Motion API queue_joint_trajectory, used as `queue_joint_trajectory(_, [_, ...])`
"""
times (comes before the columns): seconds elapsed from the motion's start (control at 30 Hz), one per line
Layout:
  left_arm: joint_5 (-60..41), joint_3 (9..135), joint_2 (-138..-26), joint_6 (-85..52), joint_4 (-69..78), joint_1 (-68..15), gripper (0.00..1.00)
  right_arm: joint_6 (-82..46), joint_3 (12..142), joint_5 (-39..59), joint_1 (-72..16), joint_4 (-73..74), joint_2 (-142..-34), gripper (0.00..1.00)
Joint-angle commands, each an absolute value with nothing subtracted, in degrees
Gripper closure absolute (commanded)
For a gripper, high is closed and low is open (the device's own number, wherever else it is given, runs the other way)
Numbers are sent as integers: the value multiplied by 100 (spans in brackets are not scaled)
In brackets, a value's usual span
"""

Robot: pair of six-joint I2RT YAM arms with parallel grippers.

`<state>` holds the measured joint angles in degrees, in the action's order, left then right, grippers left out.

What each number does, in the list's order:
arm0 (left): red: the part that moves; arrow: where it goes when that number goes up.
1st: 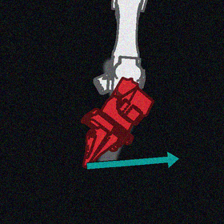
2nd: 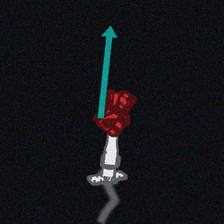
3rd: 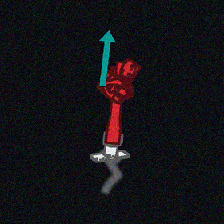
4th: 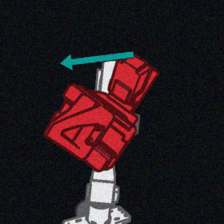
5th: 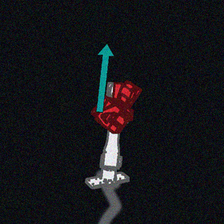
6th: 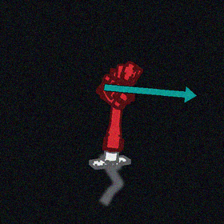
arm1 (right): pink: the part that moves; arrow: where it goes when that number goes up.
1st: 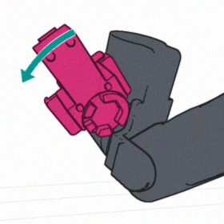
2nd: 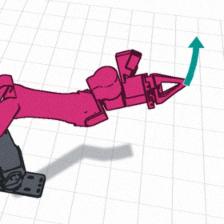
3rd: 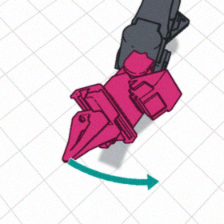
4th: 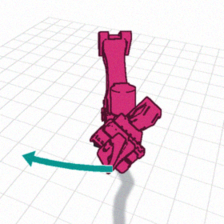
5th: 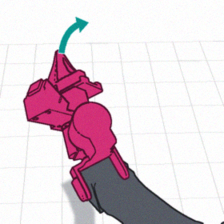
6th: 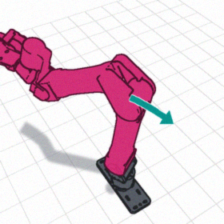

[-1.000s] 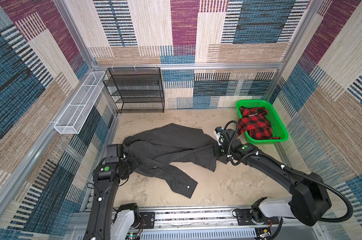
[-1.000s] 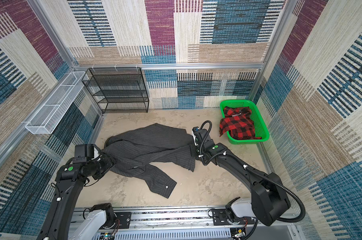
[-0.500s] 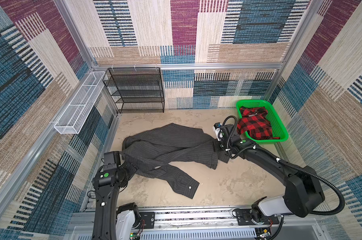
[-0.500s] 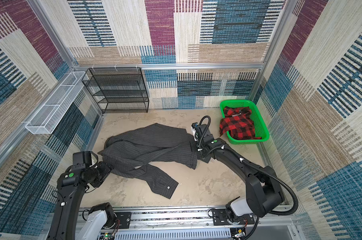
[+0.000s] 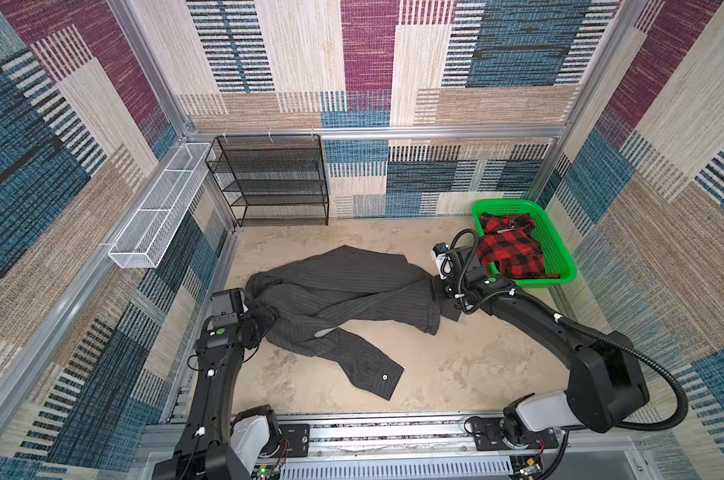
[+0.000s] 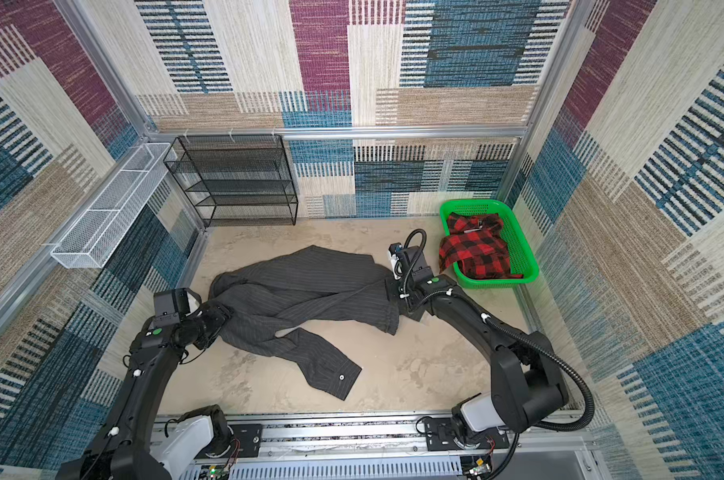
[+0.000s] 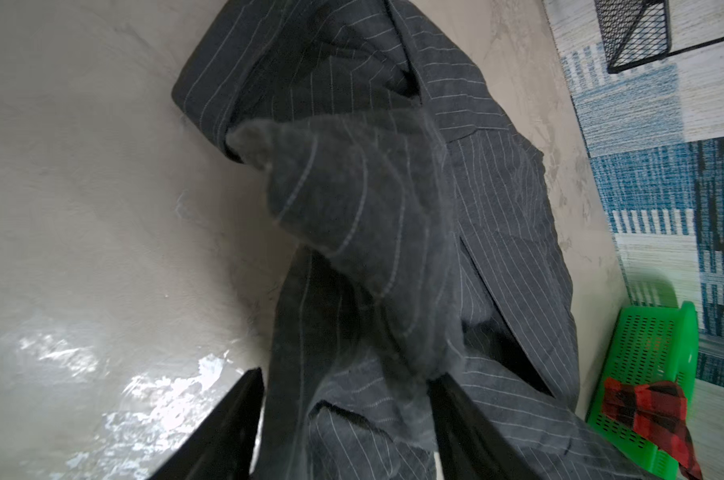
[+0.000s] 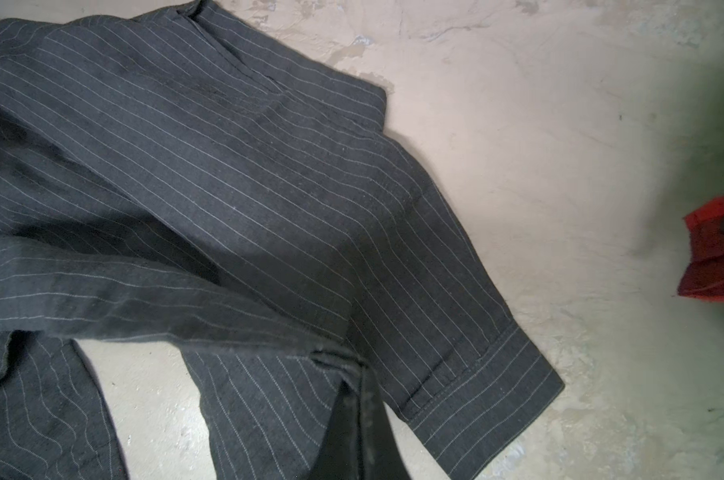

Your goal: Fold and stack the long sleeve shirts

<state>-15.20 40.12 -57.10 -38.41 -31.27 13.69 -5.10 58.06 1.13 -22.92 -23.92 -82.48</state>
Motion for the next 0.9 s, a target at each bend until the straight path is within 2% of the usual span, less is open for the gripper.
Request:
queue_joint_trajectory(0.0, [-1583, 4143, -5889, -3539, -2855, 1367, 33, -486, 5850, 180, -2204, -2196, -8226, 97])
queue_joint_trajectory(0.23, [-1421, 4263, -6193, -3298, -2927, 1340, 35, -466, 5932, 250, -2065, -2215, -8228, 97])
queue_joint_trajectory(0.37, [-1271, 4200, -6359, -3196, -2796, 1288, 41, -475, 5974, 313, -2031, -2211, -8267, 97])
queue_joint_trajectory(0.43, [-1213, 4179, -6430, -3166, -2749, 1249, 45, -475, 6002, 328, -2029, -2215, -8292, 96])
queue_joint_trajectory(0.5, [-1259, 4093, -6429, -3164, -2605, 1217, 55, -470, 6028, 322, -2025, -2223, -8313, 96])
queue_joint_trajectory(0.57, [-1354, 3996, -6361, -3201, -2472, 1180, 61, -467, 6042, 317, -2016, -2232, -8322, 97])
queue_joint_trajectory(0.77, [-1606, 3878, -5915, -3318, -2476, 1038, 58, -468, 6099, 319, -1990, -2218, -8424, 96])
queue_joint_trajectory(0.87, [-1650, 3774, -5649, -3386, -2555, 1019, 66, -468, 6108, 333, -1993, -2177, -8459, 97])
